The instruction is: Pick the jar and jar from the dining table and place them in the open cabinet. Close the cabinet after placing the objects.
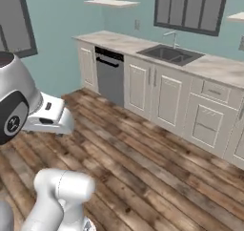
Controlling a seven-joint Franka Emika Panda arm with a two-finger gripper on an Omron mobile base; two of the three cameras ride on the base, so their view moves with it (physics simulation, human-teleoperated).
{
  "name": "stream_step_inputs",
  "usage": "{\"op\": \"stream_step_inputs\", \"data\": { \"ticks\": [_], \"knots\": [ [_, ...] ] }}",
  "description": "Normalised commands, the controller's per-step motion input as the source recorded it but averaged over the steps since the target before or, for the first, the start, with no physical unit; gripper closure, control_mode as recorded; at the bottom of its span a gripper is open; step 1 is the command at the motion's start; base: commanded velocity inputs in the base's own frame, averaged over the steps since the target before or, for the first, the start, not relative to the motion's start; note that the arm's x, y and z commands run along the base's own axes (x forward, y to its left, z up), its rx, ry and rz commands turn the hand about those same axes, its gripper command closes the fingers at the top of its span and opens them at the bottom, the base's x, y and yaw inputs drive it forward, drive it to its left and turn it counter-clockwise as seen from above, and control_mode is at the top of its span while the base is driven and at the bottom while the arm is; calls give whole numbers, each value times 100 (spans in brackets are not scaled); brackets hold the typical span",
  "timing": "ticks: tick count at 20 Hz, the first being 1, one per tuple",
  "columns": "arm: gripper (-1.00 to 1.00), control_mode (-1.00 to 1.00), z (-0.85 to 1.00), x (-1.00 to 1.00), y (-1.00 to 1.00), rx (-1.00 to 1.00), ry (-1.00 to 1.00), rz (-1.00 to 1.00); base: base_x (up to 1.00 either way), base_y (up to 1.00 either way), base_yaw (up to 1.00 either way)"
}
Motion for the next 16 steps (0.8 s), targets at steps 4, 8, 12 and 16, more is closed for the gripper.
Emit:
{"op": "stream_step_inputs", "data": {
  "ticks": [4, 8, 12, 16],
  "knots": [
    [-100, 100, 0, 0, 0, 0, 0, 0, 1, -29, -88],
    [-100, 100, 0, 0, 0, 0, 0, 0, 18, -4, -82],
    [-100, 100, 0, 0, 0, 0, 0, 0, 21, 0, -83],
    [-100, 100, 0, 0, 0, 0, 0, 0, 30, 13, -78]
  ]
}}
